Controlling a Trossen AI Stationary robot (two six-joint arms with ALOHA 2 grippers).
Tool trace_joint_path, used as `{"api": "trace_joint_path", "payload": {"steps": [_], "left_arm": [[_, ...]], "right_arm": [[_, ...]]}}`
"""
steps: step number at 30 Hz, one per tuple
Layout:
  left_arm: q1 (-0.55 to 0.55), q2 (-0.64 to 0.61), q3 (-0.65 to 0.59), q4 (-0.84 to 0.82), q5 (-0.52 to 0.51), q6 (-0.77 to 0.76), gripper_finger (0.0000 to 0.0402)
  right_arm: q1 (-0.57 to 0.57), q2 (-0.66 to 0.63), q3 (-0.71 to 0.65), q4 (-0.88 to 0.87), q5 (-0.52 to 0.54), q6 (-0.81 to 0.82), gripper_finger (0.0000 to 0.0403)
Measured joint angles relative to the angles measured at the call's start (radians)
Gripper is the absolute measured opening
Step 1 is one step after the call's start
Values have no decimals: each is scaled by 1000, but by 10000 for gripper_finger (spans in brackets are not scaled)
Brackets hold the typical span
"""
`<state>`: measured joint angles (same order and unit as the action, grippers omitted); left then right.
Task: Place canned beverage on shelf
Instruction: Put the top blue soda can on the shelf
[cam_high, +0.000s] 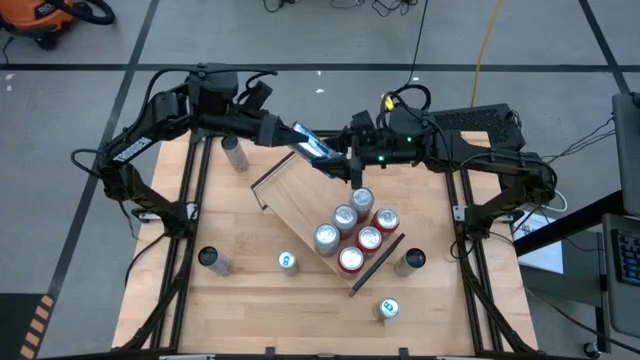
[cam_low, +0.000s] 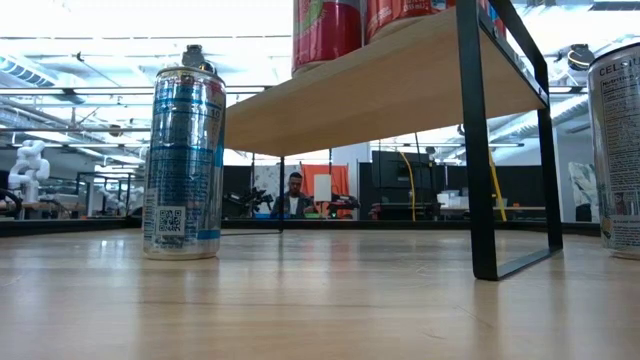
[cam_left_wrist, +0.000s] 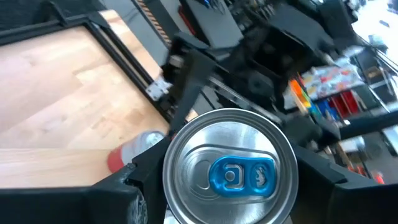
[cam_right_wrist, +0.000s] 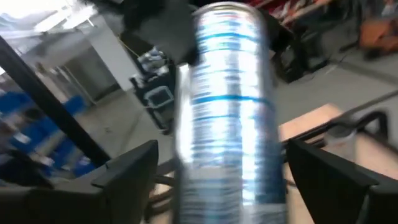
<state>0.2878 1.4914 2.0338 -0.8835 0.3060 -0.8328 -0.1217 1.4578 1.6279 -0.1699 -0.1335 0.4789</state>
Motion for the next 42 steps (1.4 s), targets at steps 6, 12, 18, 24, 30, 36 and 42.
{"api": "trace_joint_path", "payload": {"steps": [6, 12, 18, 24, 30, 36, 42], "left_arm": [[0, -1, 0, -20, -83, -61, 235], [0, -1, 0, -25, -124, -106, 235], [1, 6, 0, -27, -154, -141, 235], [-1, 25, 1, -40, -151, -157, 235], [0, 37, 1, -42, -156, -155, 236], [-1, 37, 1, -42, -169, -123, 261], [2, 38, 1, -19, -216, -112, 311]], "right_arm": [[55, 0, 0, -32, 182, -288, 334], [88, 0, 0, -70, 330, -534, 326], [90, 0, 0, -110, 375, -582, 303], [90, 0, -1, -114, 378, -609, 257], [90, 0, -1, -141, 383, -638, 214], [90, 0, -1, -152, 380, -654, 211], [90, 2, -1, -154, 346, -651, 214]]}}
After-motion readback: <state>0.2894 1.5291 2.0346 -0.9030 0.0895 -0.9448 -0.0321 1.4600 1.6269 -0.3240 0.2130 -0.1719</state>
